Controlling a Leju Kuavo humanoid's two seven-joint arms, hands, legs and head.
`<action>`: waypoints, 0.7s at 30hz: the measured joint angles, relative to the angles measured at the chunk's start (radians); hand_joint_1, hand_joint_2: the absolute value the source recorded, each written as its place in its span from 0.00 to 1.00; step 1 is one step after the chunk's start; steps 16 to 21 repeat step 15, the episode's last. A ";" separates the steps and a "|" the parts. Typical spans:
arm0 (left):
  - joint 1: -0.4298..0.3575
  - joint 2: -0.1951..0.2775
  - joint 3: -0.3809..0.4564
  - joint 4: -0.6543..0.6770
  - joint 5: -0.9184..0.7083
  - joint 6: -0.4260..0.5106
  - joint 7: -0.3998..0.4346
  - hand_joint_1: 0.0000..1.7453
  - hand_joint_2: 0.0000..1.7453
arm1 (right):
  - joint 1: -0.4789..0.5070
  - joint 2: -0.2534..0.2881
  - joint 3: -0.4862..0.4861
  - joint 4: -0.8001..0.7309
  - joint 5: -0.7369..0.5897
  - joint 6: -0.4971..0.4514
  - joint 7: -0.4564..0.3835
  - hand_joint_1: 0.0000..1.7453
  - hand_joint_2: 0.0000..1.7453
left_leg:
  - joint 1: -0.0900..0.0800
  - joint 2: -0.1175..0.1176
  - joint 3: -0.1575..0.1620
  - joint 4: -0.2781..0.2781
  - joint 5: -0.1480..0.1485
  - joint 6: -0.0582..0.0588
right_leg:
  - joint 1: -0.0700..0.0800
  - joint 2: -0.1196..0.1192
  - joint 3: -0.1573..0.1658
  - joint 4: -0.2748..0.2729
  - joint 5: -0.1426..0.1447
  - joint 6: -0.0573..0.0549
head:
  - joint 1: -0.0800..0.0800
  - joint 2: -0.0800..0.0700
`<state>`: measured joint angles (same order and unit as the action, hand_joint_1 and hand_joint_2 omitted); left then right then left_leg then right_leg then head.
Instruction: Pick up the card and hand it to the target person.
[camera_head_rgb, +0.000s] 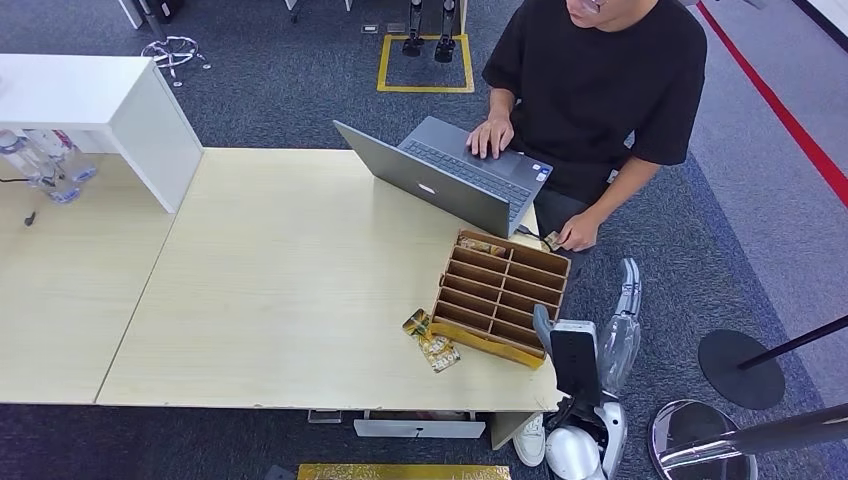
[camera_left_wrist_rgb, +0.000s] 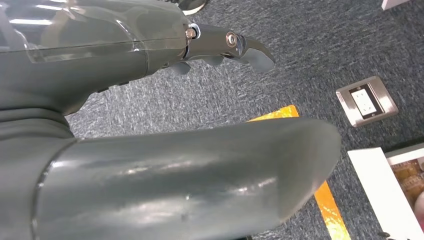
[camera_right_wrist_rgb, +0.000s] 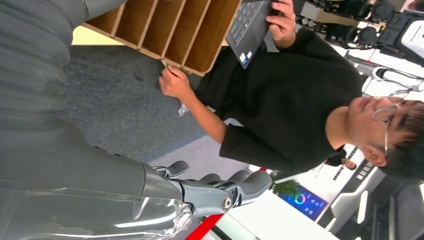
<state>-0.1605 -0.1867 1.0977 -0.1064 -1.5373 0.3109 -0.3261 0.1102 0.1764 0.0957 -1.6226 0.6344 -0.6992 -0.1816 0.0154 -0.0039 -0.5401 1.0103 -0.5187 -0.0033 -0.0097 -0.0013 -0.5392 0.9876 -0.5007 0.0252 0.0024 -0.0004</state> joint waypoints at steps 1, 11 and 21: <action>0.001 0.000 0.003 0.000 0.000 0.002 -0.001 0.00 0.00 | 0.002 0.007 -0.002 0.002 -0.002 0.000 0.000 0.00 1.00 | 0.000 0.000 0.000 0.000 0.000 0.000 | 0.000 0.000 0.000 0.000 0.000 0.000 | 0.000 0.000; 0.004 0.001 0.026 0.000 0.000 0.008 -0.003 0.00 0.00 | 0.022 0.054 -0.011 0.026 -0.033 0.000 -0.036 0.00 1.00 | 0.000 0.000 0.000 0.000 0.000 0.000 | 0.000 0.000 0.000 0.000 0.000 0.000 | 0.000 0.000; 0.005 0.001 0.034 0.000 0.000 0.009 -0.002 0.00 0.00 | 0.034 0.072 -0.017 0.034 -0.043 0.000 -0.071 0.00 1.00 | 0.000 0.000 0.000 0.000 0.000 0.000 | 0.000 0.000 0.000 0.000 0.000 0.000 | 0.000 0.000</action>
